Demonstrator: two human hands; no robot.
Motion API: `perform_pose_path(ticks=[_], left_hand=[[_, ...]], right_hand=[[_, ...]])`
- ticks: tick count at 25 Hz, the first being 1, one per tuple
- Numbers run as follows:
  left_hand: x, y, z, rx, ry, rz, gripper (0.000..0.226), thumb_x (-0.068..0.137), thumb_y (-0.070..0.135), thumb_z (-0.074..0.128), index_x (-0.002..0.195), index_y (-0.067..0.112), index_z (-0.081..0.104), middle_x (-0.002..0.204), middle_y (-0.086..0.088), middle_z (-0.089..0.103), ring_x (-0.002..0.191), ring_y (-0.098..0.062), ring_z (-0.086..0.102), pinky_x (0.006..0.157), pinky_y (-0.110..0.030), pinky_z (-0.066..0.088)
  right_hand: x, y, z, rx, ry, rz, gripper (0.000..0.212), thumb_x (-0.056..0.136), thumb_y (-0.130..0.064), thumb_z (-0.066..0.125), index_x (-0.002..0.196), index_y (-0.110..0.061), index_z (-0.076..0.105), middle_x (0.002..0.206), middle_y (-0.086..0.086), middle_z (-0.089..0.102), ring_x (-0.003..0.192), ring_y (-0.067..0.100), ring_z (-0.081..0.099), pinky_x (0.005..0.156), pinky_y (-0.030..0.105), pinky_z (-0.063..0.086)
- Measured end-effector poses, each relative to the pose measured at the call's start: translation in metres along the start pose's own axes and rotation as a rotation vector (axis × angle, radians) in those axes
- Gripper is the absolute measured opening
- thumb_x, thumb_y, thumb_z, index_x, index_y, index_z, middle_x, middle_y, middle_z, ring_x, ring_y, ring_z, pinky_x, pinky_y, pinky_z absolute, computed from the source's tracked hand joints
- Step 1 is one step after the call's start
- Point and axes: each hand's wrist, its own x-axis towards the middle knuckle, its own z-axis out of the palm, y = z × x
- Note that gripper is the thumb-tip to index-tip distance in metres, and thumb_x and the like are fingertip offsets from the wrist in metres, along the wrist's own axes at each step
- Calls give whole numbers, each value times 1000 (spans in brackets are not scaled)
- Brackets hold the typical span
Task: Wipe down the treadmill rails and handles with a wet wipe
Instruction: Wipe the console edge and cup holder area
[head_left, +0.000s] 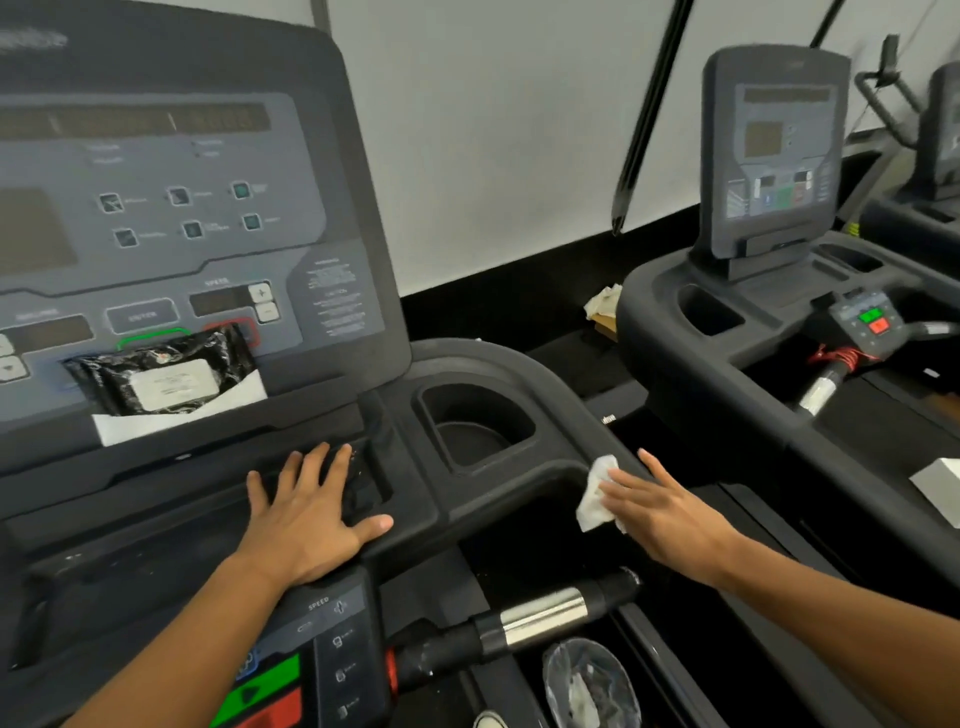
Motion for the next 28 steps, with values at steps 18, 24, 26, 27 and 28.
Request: perform_pose_path(ticks=[18,24,26,27,28], left_hand=[[-7,1,-1,-2,70,-49,112,65,97,22,152,39,-19,163,14,-15,150,-16,-18,113,-61,-20],[-8,1,0,-10,73,-68,110,62,99,19,143,45,-32,162,18,-17,147,-11,-21,110,-58,-25],[-8,1,-1,-6,76,-68,108,63,99,20,140,46,-35,162,17,-17,147,-11,-21,109,-58,-27],[-8,1,-1,-4,78,-69,108,63,99,21,140,46,-35,162,17,-17,148,-11,-20,108,-58,-28],[-9,2,-1,-1,79,-66,109,64,98,21,141,45,-33,162,17,-16,149,-12,-19,108,-58,-28]], right_hand=[[351,-14,28,403,-126,66,51,83,2,45,128,-20,58,136,4,58,121,29,56,115,52,21],[357,-42,37,391,-152,-205,60,86,-7,44,144,-21,47,151,4,43,139,22,36,117,55,12],[357,-15,36,370,-167,-110,59,89,-10,41,146,-25,42,157,-3,36,142,18,32,119,56,6],[358,-9,35,360,-178,-61,54,93,-16,39,147,-23,41,159,-1,35,144,19,30,120,55,5],[357,-13,31,338,-182,-62,51,96,-24,38,147,-21,39,159,2,34,145,21,28,121,54,6]])
